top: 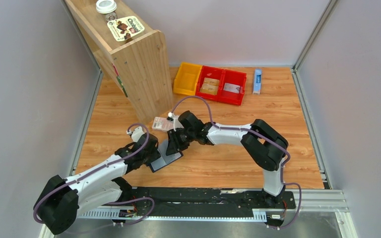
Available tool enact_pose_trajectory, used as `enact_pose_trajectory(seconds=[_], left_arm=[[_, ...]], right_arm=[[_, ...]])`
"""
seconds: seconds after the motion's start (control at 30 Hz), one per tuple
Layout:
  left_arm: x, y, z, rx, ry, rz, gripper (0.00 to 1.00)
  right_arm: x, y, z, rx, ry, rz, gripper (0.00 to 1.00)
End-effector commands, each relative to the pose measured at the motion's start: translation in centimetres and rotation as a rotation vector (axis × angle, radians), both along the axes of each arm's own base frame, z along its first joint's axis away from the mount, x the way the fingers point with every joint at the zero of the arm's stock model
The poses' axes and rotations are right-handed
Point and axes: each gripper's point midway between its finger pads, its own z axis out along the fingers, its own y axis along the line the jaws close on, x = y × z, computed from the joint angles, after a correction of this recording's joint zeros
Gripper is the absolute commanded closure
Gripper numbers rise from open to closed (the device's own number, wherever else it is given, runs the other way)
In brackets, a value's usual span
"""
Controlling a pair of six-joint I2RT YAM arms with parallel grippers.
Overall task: Take the credit cards out of the card holder
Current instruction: Remove the credit card from the card holder.
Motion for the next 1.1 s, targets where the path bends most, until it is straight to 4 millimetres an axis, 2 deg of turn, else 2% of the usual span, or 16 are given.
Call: enact_pose_trajectory(seconds=[0.0,0.07,0.13,0.17,0.27,0.3,0.33,0.37,0.4,0.6,0.7,0.87,0.9,1.07], left_arm=[[-1.9,0.3,-1.7,-0.014,0.061,-0.021,0.59],[-1.6,0.1,-1.5,-0.029,0.038,-0.025,0.60],[-1.0,-0.5,-1.0,-0.058,0.002,-0.041,0.60],[-0.4,-1.2,-0.5,-0.081,-0.025,-0.060,0.60],[1.0,-3.2,0.8,-0.127,-0.066,-0.111,0.60],[1.5,-3.7,0.7,-0.123,-0.067,-0.132,0.60],[2.2,-4.6,1.7,-0.140,-0.082,-0.155,0.60],[2.5,-4.9,1.4,-0.120,-0.066,-0.176,0.60],[3.2,-5.8,2.3,-0.134,-0.079,-0.189,0.60],[5.2,-7.7,3.4,-0.135,-0.090,-0.235,0.51],[5.3,-7.7,3.2,-0.122,-0.080,-0.236,0.46],[5.1,-6.1,1.9,-0.041,-0.027,-0.178,0.41],[5.5,-5.8,2.1,-0.016,-0.033,-0.165,0.41],[5.2,-3.9,0.5,0.103,0.044,-0.118,0.42]], right_arm=[[1.2,0.8,4.4,0.202,0.020,-0.023,0.68],[1.7,0.5,4.3,0.212,0.030,-0.038,0.79],[2.0,0.1,4.0,0.196,0.030,-0.047,0.92],[2.3,-0.3,3.6,0.180,0.031,-0.058,0.95],[3.6,-2.2,2.6,0.123,0.016,-0.122,1.00],[4.3,-3.0,2.4,0.110,0.004,-0.147,1.00],[4.7,-3.7,2.2,0.092,-0.004,-0.165,1.00],[5.5,-4.7,1.9,0.065,-0.017,-0.194,1.00],[6.2,-5.5,1.5,0.039,-0.026,-0.216,1.00],[8.0,-9.7,-0.5,-0.123,-0.066,-0.265,0.98],[8.4,-10.5,-0.8,-0.161,-0.095,-0.262,0.97],[8.8,-11.0,-1.3,-0.196,-0.104,-0.249,0.97],[8.8,-11.0,-1.4,-0.198,-0.106,-0.248,0.96],[9.1,-11.2,-1.6,-0.216,-0.116,-0.244,0.96]])
